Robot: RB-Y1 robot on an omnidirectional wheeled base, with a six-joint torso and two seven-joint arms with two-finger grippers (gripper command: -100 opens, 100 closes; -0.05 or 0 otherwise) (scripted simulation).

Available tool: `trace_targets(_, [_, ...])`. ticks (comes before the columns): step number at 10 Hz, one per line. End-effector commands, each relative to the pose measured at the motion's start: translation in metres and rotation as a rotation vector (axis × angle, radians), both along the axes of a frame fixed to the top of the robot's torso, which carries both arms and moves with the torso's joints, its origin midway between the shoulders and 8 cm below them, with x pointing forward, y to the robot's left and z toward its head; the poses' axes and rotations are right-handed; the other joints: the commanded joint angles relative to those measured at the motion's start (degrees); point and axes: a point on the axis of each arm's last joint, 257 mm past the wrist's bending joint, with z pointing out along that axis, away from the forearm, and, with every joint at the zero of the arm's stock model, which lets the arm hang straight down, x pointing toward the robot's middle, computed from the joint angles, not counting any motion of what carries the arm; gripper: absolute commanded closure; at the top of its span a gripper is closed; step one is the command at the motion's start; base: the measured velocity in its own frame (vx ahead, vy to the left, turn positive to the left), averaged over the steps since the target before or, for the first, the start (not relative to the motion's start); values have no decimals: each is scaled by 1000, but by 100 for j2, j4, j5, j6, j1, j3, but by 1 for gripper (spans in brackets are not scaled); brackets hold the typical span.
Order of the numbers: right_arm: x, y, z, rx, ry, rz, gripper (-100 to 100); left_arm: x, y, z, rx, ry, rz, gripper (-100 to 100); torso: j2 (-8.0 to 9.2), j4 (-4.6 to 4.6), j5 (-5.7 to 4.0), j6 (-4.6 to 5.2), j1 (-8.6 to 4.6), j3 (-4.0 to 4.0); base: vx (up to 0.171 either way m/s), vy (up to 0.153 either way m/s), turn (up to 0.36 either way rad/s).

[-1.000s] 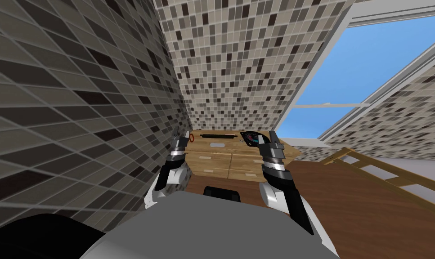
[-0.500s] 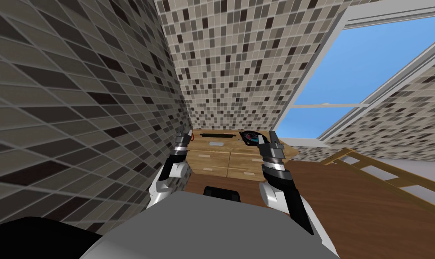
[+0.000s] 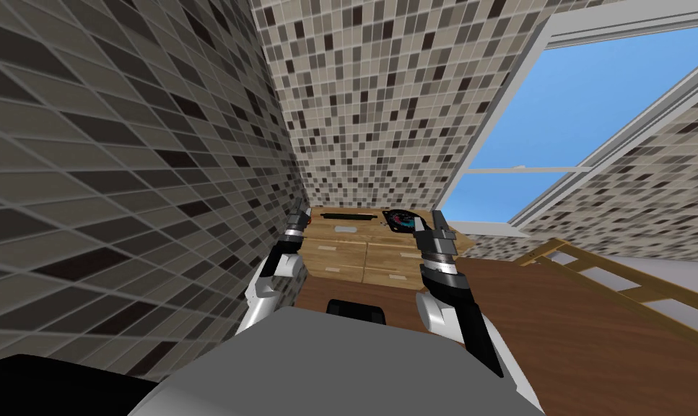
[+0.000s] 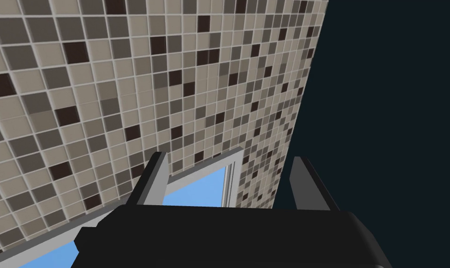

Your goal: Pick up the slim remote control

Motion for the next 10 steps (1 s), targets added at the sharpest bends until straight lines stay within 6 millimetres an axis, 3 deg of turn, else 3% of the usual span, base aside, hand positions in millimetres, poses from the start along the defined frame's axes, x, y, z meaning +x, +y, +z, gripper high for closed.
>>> trace_targets(1, [0, 0, 0, 0, 0, 0, 0, 5, 1, -7, 0, 30, 3, -100, 0, 0, 0, 0, 0, 0, -16, -24, 1])
trace_targets(10, [0, 0, 0, 0, 0, 0, 0, 66, 6, -29, 23, 215, 28, -100, -5, -1, 0, 0, -2, -3, -29, -47, 18])
